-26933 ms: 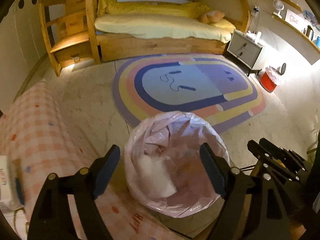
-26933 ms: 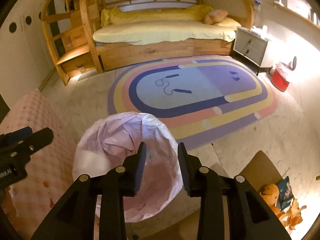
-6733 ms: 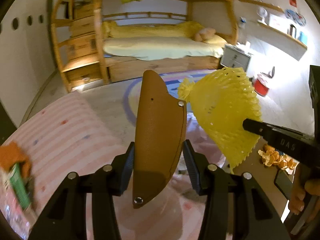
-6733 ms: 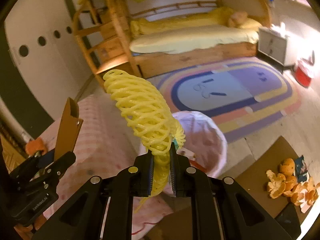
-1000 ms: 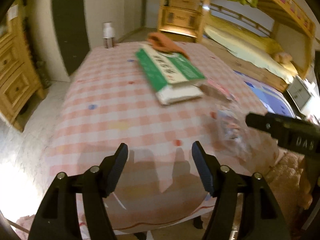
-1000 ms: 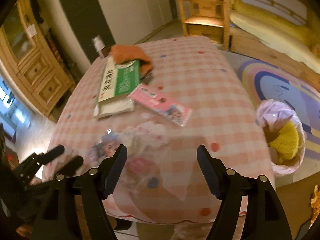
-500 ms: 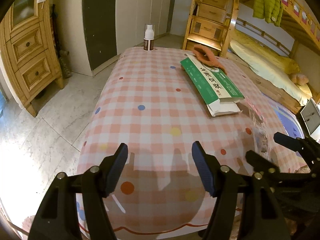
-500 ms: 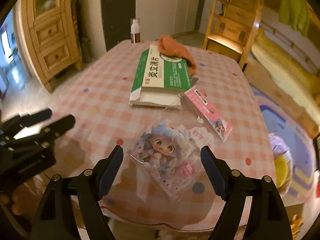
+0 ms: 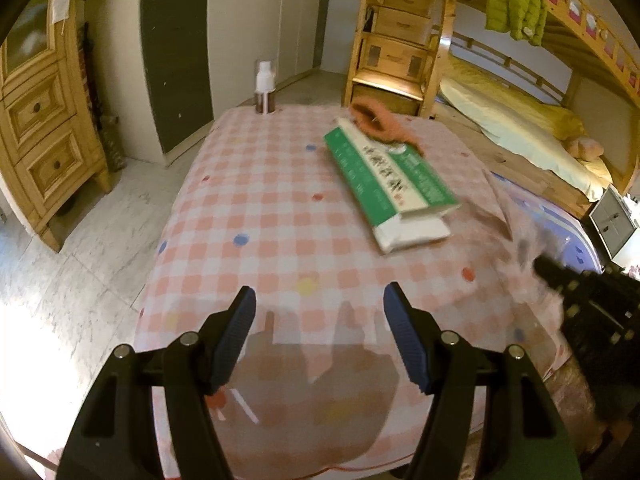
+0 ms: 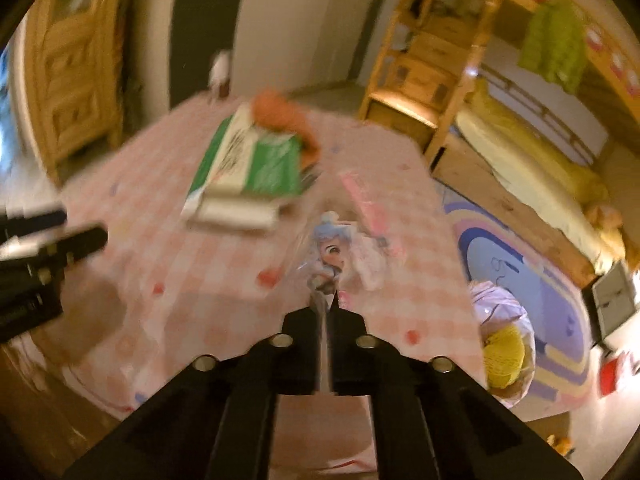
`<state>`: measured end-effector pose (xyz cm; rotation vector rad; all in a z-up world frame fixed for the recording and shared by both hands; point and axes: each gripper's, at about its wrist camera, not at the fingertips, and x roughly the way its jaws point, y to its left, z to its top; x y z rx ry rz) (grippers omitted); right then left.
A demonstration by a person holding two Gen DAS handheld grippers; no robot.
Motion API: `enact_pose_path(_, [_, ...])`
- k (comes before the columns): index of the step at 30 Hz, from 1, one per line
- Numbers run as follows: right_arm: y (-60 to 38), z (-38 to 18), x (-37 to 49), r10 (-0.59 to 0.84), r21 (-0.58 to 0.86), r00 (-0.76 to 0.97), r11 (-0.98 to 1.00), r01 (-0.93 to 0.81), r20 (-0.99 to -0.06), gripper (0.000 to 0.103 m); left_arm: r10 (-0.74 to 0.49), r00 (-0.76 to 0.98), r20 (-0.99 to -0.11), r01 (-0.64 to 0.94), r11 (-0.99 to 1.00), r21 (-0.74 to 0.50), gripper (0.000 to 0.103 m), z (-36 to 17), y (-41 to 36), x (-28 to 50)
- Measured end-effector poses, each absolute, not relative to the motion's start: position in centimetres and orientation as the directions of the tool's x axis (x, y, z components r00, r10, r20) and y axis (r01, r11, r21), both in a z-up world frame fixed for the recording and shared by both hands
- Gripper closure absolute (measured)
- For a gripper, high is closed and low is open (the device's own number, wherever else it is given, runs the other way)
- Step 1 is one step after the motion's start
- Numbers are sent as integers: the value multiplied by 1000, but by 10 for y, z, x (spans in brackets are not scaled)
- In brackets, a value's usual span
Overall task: Collect trash
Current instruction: 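Grasp the clear anime-figure bag with the right tool and lift it, then grasp the green medicine box with the left tool while the right tool holds the bag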
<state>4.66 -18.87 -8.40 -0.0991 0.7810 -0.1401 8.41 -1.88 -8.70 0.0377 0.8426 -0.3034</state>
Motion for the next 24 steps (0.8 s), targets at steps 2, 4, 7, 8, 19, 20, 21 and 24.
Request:
enact_pose_path(2, [-211,-71,47,-89,-32,740,995,91,-667,103,-253,635,-730,294,953,-75,38,-79,-28,91])
enact_pose_path(4, [-234,-60,49,-54,41,777,994,103,-627,103,-266,639,-721,313,947,-72,38,-73,-37,97])
enact_pose_path(7, [-254,-54,56,-22,92,806,991,94,-591,103,-276,642,-715,325,943,-73,38,-69,-50,109])
enact_pose_path(8, [-260,-55,59,-16,104,810,990,94,-586,103,-278,639,-717,328,942,-73,38,-69,-54,113])
enact_pose_path(19, [-275,-83,70,20,178,798,978,110,-602,102,-279,561,-779,315,943,-110,33,-98,-95,160])
enact_pose_path(20, [-274,-82,70,24,179,798,978,105,-602,102,-279,557,-782,312,943,-114,32,-101,-96,164])
enact_pose_path(21, [-274,-83,71,27,179,797,979,102,-603,102,-278,550,-787,307,944,-120,32,-103,-97,168])
enact_pose_path(24, [-273,-83,71,31,178,797,979,96,-604,102,-299,524,-798,298,941,-157,32,-112,-96,178])
